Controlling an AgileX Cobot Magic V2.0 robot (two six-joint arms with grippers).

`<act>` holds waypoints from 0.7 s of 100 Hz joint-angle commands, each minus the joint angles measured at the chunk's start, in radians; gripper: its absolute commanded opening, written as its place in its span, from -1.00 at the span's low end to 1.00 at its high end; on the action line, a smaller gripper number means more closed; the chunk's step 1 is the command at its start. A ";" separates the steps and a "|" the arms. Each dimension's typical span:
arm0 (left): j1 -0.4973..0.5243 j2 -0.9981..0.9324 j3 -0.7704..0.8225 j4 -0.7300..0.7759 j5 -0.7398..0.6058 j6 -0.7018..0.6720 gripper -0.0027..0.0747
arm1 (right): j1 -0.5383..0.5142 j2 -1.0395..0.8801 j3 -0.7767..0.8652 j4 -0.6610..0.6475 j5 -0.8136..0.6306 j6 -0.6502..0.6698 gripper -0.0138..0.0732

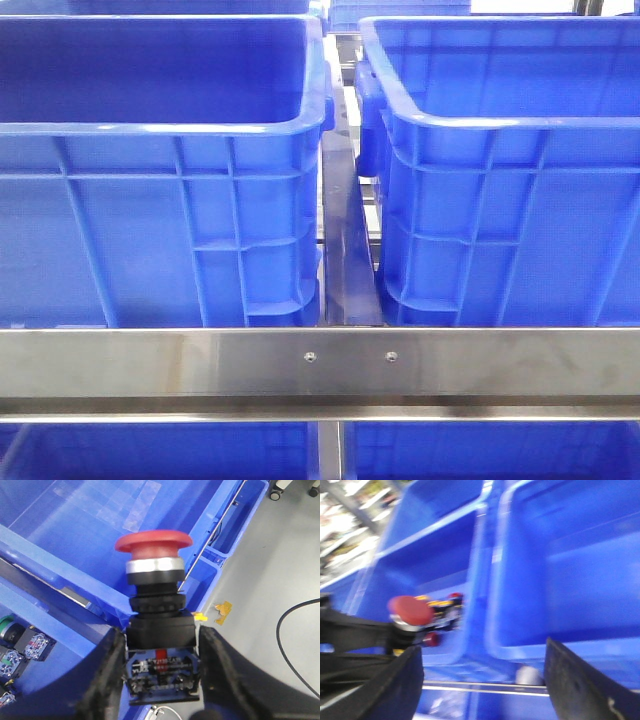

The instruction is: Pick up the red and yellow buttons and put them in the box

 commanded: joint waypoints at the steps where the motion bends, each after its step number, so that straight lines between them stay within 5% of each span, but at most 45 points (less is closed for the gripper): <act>1: -0.010 -0.037 -0.031 -0.007 -0.064 -0.003 -0.98 | 0.002 0.072 -0.034 0.244 -0.019 -0.166 0.54; 29: -0.010 -0.037 -0.031 -0.008 -0.064 -0.003 -0.98 | 0.002 0.278 -0.040 0.621 0.138 -0.445 0.54; 70: -0.010 -0.037 -0.031 -0.009 -0.064 -0.003 -0.98 | 0.070 0.416 -0.046 0.705 0.162 -0.528 0.54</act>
